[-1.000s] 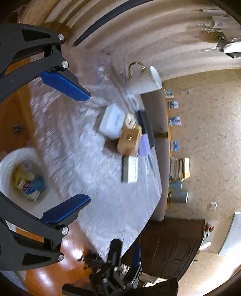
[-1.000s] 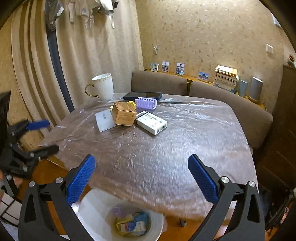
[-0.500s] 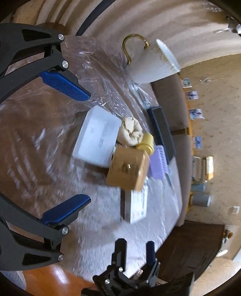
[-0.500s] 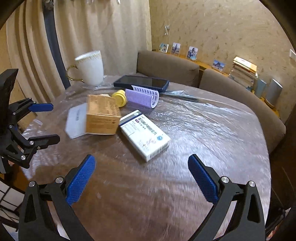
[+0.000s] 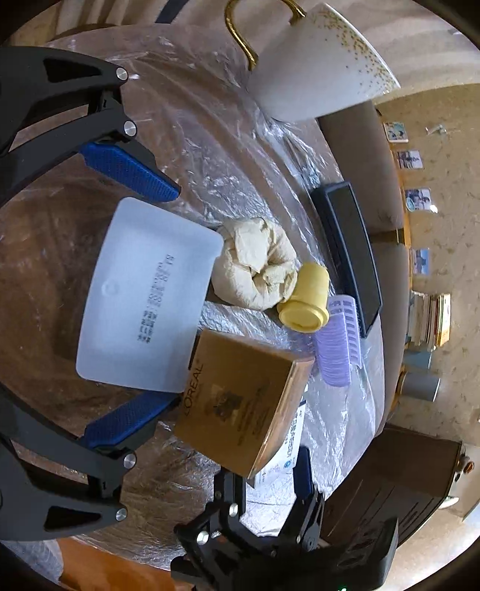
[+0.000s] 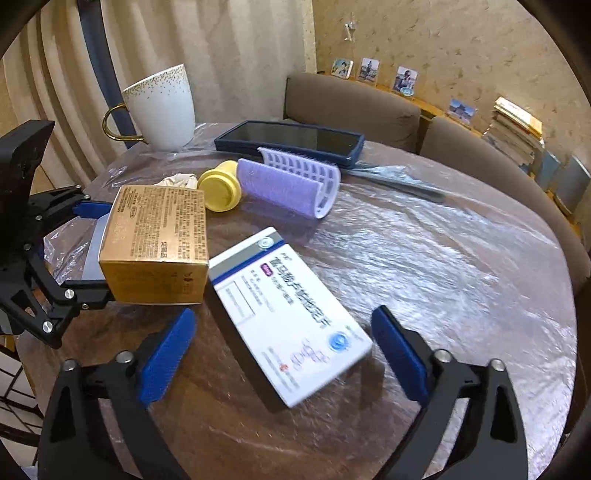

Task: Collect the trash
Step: 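Grasp the white plastic tray with the left tool while the right tool grasps the white medicine box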

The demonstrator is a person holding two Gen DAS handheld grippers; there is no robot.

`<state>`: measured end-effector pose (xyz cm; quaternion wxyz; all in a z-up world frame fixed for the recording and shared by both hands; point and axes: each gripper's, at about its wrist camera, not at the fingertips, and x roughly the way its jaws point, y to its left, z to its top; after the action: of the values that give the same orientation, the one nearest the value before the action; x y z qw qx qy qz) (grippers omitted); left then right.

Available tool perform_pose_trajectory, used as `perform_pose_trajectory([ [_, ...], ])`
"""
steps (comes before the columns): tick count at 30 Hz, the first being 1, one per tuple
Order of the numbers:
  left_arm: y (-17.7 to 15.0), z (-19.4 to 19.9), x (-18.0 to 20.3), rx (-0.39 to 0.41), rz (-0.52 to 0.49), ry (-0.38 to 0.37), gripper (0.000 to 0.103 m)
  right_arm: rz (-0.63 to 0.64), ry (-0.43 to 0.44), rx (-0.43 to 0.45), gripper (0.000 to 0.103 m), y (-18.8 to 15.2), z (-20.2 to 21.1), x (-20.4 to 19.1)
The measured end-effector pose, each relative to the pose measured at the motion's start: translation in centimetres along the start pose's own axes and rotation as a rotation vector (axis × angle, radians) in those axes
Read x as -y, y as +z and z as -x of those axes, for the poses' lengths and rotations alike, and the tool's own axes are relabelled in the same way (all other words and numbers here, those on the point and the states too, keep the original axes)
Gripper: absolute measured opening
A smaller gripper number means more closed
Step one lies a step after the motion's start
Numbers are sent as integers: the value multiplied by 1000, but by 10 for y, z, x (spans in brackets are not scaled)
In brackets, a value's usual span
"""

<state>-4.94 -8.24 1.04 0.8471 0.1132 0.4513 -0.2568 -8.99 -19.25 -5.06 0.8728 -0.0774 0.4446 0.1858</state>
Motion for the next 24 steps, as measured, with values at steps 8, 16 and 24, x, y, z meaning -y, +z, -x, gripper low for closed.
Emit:
perform_pose_trajectory([
  [8, -4, 4, 11, 20, -58, -22, 89, 42, -57, -1, 54, -1, 4, -5],
  [16, -10, 10, 20, 26, -46, 40, 89, -22, -32, 0, 50, -12, 14, 1],
  [24, -23, 21, 21, 38, 35, 66, 89, -103, -2, 27, 50, -35, 39, 7],
])
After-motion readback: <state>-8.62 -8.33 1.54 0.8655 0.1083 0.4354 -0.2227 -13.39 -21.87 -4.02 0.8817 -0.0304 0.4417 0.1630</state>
